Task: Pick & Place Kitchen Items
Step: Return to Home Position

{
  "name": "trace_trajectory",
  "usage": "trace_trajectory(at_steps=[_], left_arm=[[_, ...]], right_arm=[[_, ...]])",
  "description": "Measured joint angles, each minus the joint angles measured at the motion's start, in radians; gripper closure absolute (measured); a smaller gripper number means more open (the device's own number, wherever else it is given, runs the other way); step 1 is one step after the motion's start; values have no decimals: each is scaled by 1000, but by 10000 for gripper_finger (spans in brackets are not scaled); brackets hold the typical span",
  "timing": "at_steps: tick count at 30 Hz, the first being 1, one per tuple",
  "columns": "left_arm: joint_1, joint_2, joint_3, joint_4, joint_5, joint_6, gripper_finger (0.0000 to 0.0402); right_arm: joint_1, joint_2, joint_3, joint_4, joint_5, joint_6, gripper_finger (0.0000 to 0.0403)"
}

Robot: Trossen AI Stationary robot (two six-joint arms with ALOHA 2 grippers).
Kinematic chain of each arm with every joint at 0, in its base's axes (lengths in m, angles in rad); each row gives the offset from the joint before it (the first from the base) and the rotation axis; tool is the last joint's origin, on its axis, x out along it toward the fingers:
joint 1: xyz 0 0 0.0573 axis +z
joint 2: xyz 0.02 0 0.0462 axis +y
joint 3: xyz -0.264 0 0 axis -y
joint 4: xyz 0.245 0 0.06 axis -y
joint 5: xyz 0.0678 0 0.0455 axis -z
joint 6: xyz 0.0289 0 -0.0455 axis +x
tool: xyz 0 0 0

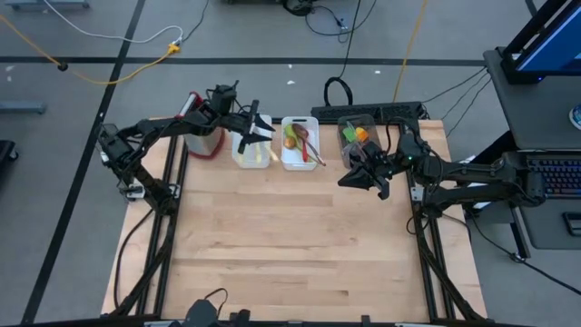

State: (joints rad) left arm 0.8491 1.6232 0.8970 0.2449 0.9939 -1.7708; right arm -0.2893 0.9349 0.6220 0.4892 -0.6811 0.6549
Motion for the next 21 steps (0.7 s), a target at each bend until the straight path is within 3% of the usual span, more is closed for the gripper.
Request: trace_trajectory(at_steps=[8,11,21], left_arm=[[6,-97,0,52,-5,-32,243],[-18,-175,0,74,-61,-14,243],[-153,-438,0,72,-150,444,243]], right_arm=[[0,0,0,0,3,-1,403],[0,0,0,0,3,-4,403],[0,0,0,-31,3,-12,403]])
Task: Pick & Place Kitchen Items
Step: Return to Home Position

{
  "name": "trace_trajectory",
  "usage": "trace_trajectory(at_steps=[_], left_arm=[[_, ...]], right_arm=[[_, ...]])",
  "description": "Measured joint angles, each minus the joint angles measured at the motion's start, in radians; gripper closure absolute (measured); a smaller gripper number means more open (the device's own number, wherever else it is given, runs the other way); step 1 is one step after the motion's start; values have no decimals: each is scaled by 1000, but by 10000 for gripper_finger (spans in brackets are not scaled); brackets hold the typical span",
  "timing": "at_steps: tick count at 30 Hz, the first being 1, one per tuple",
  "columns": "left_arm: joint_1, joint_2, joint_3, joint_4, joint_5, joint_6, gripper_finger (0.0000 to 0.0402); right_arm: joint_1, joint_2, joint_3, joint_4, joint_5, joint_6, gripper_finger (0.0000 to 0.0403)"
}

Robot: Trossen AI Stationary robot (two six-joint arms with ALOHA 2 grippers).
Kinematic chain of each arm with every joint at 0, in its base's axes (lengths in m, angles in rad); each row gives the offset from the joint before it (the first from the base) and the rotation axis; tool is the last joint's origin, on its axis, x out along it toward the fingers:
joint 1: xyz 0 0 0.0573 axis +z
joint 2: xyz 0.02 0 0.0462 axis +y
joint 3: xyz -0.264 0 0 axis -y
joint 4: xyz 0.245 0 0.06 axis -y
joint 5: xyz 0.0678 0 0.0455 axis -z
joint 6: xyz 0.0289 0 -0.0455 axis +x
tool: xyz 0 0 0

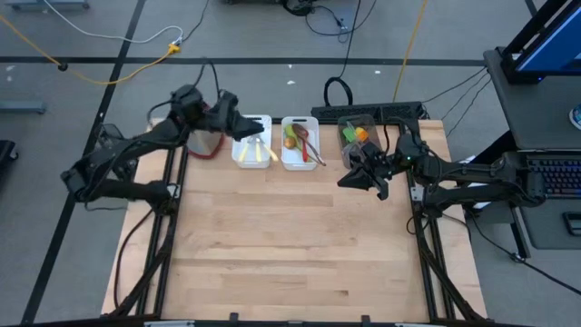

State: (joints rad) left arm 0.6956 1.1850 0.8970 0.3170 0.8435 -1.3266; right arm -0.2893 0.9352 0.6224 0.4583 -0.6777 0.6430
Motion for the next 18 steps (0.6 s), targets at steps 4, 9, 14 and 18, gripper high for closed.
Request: trace_trajectory(at_steps=[4,9,14,18], left_arm=[[-72,-87,0,0,-30,238,243],[-140,-168,0,-8,-33,411,243],[-192,-238,0,-93,-38,507,243],[-256,-304,0,-290,-163,657,243]], right_arm=[[0,0,0,0,-3,0,403],[0,0,0,-1,23,-11,403],[0,0,0,-17,71,-43,403],[0,0,0,-46,109,-97,403]])
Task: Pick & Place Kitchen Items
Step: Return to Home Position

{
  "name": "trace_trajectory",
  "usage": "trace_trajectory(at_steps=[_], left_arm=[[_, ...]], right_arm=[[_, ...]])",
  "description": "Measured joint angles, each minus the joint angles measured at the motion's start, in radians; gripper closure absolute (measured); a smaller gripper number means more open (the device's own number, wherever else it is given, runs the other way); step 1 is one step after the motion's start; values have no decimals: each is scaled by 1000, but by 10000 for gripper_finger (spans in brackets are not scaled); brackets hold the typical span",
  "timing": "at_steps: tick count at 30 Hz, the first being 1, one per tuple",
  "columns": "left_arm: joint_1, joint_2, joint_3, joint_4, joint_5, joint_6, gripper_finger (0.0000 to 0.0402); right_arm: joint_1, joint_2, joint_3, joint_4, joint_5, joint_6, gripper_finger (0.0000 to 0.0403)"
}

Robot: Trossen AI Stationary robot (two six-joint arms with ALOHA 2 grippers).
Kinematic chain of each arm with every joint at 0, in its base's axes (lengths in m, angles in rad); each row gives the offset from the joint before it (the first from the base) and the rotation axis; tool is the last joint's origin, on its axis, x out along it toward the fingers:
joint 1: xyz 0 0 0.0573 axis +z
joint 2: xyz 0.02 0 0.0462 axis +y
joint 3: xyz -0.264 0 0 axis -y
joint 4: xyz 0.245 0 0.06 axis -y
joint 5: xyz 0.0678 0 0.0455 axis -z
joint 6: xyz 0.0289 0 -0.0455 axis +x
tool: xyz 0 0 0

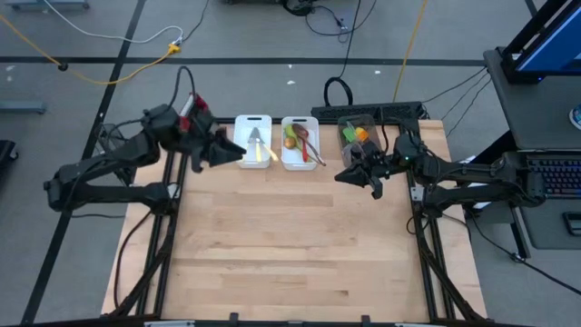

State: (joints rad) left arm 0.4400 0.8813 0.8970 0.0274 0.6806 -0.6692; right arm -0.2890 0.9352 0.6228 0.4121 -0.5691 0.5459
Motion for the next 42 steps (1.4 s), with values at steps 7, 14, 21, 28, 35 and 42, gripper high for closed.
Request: trace_trajectory(at_steps=[7,14,21,28,35,42], left_arm=[[-177,-101,-34,-159,-303,125,243],[-407,-195,-98,-126,-494,220,243],[-590,-289,-225,-129,-708,246,243],[-639,-442,-360,-85,-752,307,242],[-639,-627,-436,-201,-743,337,243],[-639,-799,-492,-238,-787,376,243]], right_arm=[[0,0,0,1,-2,-3,403],[0,0,0,1,-3,13,403],[3,0,0,2,-3,82,403],[0,0,0,0,-4,-2,399],[-97,-59,0,-88,-157,-47,402],[-123,-214,-14,-267,-43,-79,399]])
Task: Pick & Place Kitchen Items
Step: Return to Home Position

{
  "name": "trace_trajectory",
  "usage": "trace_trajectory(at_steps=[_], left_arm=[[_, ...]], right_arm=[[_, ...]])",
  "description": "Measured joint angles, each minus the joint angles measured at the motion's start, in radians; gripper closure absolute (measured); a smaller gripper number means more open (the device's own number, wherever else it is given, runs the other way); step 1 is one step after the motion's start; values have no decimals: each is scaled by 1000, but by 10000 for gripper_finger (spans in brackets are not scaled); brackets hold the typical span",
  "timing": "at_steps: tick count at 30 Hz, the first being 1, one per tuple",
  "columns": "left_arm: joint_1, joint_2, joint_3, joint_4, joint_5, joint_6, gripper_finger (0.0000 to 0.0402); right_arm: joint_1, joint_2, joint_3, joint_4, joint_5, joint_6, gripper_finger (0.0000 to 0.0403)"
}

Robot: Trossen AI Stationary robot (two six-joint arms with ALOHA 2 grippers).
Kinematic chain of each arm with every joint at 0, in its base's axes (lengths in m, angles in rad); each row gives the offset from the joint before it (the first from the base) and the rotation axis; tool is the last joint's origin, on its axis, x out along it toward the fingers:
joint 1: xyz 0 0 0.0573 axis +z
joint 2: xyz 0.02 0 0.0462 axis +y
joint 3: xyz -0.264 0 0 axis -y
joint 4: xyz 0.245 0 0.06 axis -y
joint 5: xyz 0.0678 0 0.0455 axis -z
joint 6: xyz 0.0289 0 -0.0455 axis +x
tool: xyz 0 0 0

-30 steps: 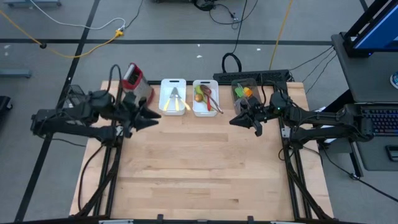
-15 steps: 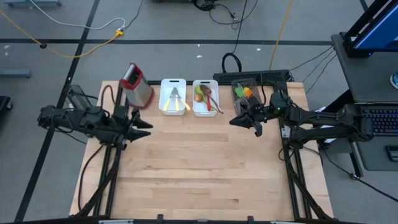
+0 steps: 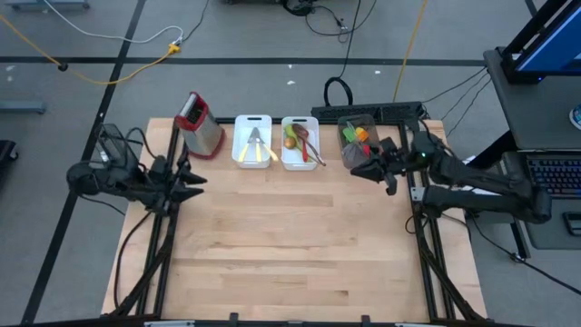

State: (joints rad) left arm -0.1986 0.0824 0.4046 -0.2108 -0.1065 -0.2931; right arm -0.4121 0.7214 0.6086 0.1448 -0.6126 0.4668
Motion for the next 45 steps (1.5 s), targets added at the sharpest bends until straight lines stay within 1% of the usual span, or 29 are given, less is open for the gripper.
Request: trace_trajectory(at_steps=[4,8,11,17,22,26,31,37,45], left_arm=[[0,-49,-64,-5,-28,-29,243],[0,-68,-108,-6,-44,-30,243],[0,-78,-121,-6,-53,-4,243],[1,-78,-122,-65,-58,30,243],[1,-78,-122,-75,-61,51,243],[1,-78,-161,-52,-101,54,243],[1,-78,-259,64,-115,55,243],[1,-78,-306,74,-115,57,243],[0,-77,-338,92,-126,67,243]], right_arm=[[88,-84,-89,16,156,53,402],[193,-136,-183,12,325,33,400],[218,-185,-237,16,379,12,399],[216,-346,-292,1,376,-8,400],[216,-472,-353,0,375,11,399],[216,-540,-418,-1,377,22,399],[216,-592,-478,1,378,36,399],[216,-631,-507,3,377,4,399],[216,-637,-543,1,377,-7,399]])
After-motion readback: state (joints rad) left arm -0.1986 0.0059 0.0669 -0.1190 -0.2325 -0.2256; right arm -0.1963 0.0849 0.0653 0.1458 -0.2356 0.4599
